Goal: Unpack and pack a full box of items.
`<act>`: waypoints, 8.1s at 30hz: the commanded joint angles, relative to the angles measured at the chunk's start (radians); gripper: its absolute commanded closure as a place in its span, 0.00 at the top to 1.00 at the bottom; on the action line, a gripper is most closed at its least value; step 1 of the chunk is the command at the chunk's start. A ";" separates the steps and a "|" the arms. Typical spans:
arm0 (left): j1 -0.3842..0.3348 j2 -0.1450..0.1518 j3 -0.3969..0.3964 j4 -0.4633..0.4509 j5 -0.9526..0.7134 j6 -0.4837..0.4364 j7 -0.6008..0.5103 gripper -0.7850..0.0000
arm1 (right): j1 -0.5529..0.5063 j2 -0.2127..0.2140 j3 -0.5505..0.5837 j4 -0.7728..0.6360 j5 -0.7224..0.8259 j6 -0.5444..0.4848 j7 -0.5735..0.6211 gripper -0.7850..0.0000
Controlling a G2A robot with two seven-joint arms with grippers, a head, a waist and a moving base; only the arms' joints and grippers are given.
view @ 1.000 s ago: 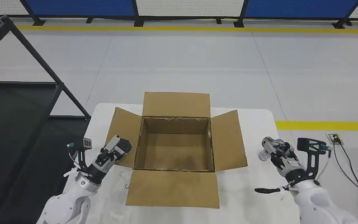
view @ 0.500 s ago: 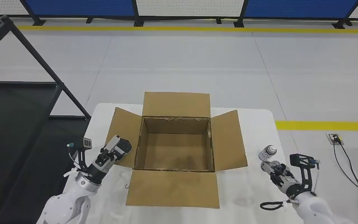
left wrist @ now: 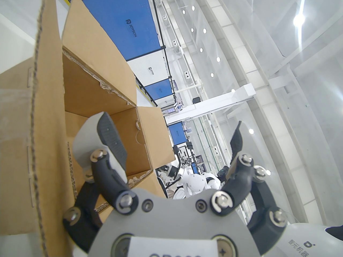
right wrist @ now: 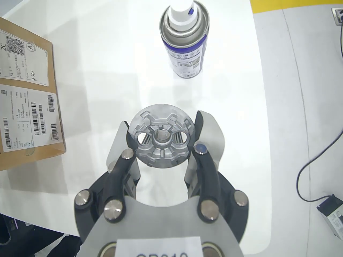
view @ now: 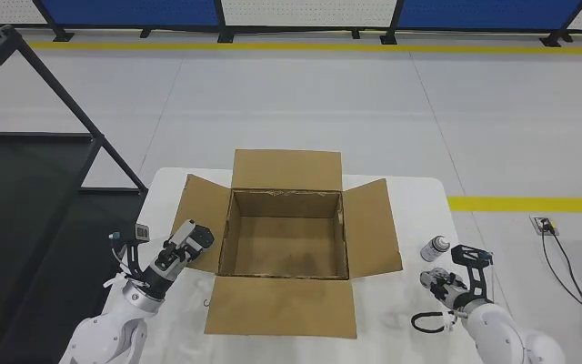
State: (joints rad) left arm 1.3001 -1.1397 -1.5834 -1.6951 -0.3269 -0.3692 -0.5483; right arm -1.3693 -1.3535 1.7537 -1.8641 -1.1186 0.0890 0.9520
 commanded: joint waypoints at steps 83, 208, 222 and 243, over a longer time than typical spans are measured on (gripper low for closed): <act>0.000 0.000 0.000 0.000 0.000 0.000 0.000 1.00 | -0.093 0.147 0.012 0.127 1.074 -0.988 -0.031 1.00; 0.000 0.000 0.000 0.000 0.000 0.000 0.000 1.00 | -0.046 0.298 -0.034 0.301 0.038 -0.667 -0.526 1.00; 0.000 0.000 0.000 0.000 0.000 0.000 0.000 1.00 | -0.024 0.306 -0.061 0.312 0.028 -0.667 -0.490 0.71; 0.000 0.000 0.000 0.000 0.000 0.000 0.000 1.00 | -0.062 0.321 -0.002 0.250 0.126 -0.703 -0.549 0.00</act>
State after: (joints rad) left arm 1.3001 -1.1397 -1.5834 -1.6951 -0.3269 -0.3692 -0.5483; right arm -1.4273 -1.0332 1.7483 -1.6058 -0.9972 -0.6114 0.4008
